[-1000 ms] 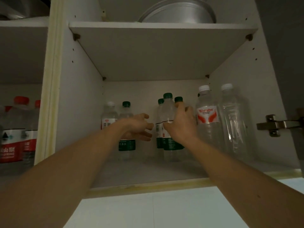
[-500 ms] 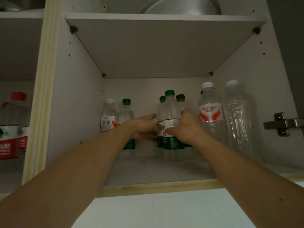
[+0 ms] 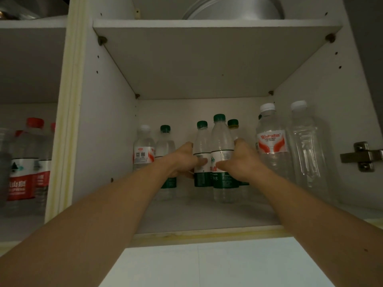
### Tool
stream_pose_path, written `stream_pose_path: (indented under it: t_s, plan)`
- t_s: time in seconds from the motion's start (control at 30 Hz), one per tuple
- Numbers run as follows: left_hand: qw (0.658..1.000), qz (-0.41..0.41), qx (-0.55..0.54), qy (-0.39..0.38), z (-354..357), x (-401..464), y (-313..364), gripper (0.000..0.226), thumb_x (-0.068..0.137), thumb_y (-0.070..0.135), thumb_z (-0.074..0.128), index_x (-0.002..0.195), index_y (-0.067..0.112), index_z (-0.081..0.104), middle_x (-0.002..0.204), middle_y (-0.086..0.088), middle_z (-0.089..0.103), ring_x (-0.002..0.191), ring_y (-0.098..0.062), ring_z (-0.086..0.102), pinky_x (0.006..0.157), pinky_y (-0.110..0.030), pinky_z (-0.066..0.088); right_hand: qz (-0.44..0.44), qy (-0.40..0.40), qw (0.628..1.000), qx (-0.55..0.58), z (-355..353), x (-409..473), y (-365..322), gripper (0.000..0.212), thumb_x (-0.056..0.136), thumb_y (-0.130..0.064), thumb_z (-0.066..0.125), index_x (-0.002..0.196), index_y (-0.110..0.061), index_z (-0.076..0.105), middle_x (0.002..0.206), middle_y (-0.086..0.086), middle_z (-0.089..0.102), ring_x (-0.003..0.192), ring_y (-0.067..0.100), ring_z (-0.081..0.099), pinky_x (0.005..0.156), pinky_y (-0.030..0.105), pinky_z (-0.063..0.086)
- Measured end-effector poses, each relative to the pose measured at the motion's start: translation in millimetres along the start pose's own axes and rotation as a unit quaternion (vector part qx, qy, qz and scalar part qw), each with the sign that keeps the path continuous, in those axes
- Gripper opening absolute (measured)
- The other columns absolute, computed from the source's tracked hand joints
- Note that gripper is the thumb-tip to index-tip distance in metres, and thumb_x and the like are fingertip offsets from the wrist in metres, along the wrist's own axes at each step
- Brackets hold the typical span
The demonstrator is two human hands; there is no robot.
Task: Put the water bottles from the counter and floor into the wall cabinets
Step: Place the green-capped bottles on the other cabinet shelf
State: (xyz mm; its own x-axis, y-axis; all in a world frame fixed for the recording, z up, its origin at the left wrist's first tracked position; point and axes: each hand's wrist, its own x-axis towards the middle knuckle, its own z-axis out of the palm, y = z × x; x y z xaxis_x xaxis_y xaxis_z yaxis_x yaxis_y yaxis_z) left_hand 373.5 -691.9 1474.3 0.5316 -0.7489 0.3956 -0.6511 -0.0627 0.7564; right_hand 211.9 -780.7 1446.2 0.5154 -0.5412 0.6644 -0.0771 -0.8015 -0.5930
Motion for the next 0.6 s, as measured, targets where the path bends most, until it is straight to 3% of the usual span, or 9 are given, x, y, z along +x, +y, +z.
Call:
stream_pose_path:
  t_s: [0.13, 0.23, 0.3, 0.4, 0.47, 0.53, 0.6]
  plan:
    - [0.999, 0.000, 0.041, 0.027, -16, -9, 4, 0.058, 0.087, 0.018, 0.075, 0.126, 0.030, 0.034, 0.121, -0.006, 0.058, 0.094, -0.026, 0.068, 0.063, -0.039, 0.063, 0.001, -0.022, 1.000, 0.012, -2, 2, 1, 0.062, 0.084, -0.019, 0.079, 0.134, -0.015, 0.041, 0.112, 0.005, 0.059, 0.097, 0.021, 0.061, 0.069, 0.030, 0.053]
    - [0.998, -0.001, 0.051, 0.033, -26, -16, 5, 0.092, 0.083, 0.017, 0.079, 0.146, 0.042, 0.018, 0.137, -0.008, 0.048, 0.097, -0.033, 0.068, 0.064, -0.047, 0.063, 0.004, -0.035, 0.999, 0.025, -1, 2, 1, 0.064, 0.084, -0.020, 0.079, 0.134, -0.017, 0.040, 0.109, 0.002, 0.058, 0.098, 0.020, 0.060, 0.079, 0.035, 0.054]
    - [0.997, 0.001, 0.068, 0.037, -28, -18, 5, 0.109, 0.083, 0.017, 0.080, 0.152, 0.048, 0.001, 0.140, -0.014, 0.045, 0.090, -0.033, 0.070, 0.057, -0.042, 0.062, 0.008, -0.054, 0.998, 0.026, 1, 2, 1, 0.068, 0.083, -0.021, 0.080, 0.136, -0.017, 0.038, 0.103, -0.002, 0.055, 0.097, 0.018, 0.059, 0.077, 0.033, 0.053]
    - [0.994, 0.004, 0.103, 0.035, -24, -17, 4, 0.113, 0.085, 0.023, 0.079, 0.152, 0.049, -0.008, 0.128, -0.015, 0.053, 0.081, -0.030, 0.072, 0.054, -0.039, 0.061, 0.024, -0.087, 0.996, 0.006, 4, 0, 0, 0.068, 0.079, -0.024, 0.084, 0.131, -0.016, 0.041, 0.111, 0.002, 0.060, 0.101, 0.020, 0.062, 0.083, 0.037, 0.057]
    - [0.989, 0.021, 0.138, 0.047, -24, -17, 4, 0.115, 0.083, 0.027, 0.080, 0.152, 0.048, -0.008, 0.132, -0.014, 0.052, 0.088, -0.031, 0.070, 0.055, -0.038, 0.061, 0.024, -0.091, 0.996, -0.006, 5, 0, -2, 0.065, 0.078, -0.025, 0.084, 0.129, -0.016, 0.045, 0.116, 0.005, 0.062, 0.103, 0.022, 0.064, 0.089, 0.042, 0.058]
    - [0.983, 0.052, 0.166, 0.057, -26, -17, 4, 0.119, 0.079, 0.028, 0.083, 0.153, 0.047, -0.008, 0.138, -0.012, 0.050, 0.097, -0.031, 0.066, 0.064, -0.041, 0.062, 0.021, -0.091, 0.995, -0.020, 6, 0, -4, 0.063, 0.078, -0.027, 0.084, 0.128, -0.015, 0.047, 0.116, 0.006, 0.063, 0.104, 0.022, 0.064, 0.091, 0.041, 0.057]
    - [0.976, 0.078, 0.197, 0.048, -27, -18, 4, 0.127, 0.076, 0.029, 0.086, 0.153, 0.047, -0.014, 0.140, -0.011, 0.050, 0.107, -0.030, 0.062, 0.083, -0.047, 0.059, 0.016, -0.094, 0.995, -0.039, 8, 1, -7, 0.062, 0.079, -0.029, 0.083, 0.129, -0.013, 0.049, 0.117, 0.007, 0.063, 0.106, 0.023, 0.063, 0.092, 0.040, 0.056]
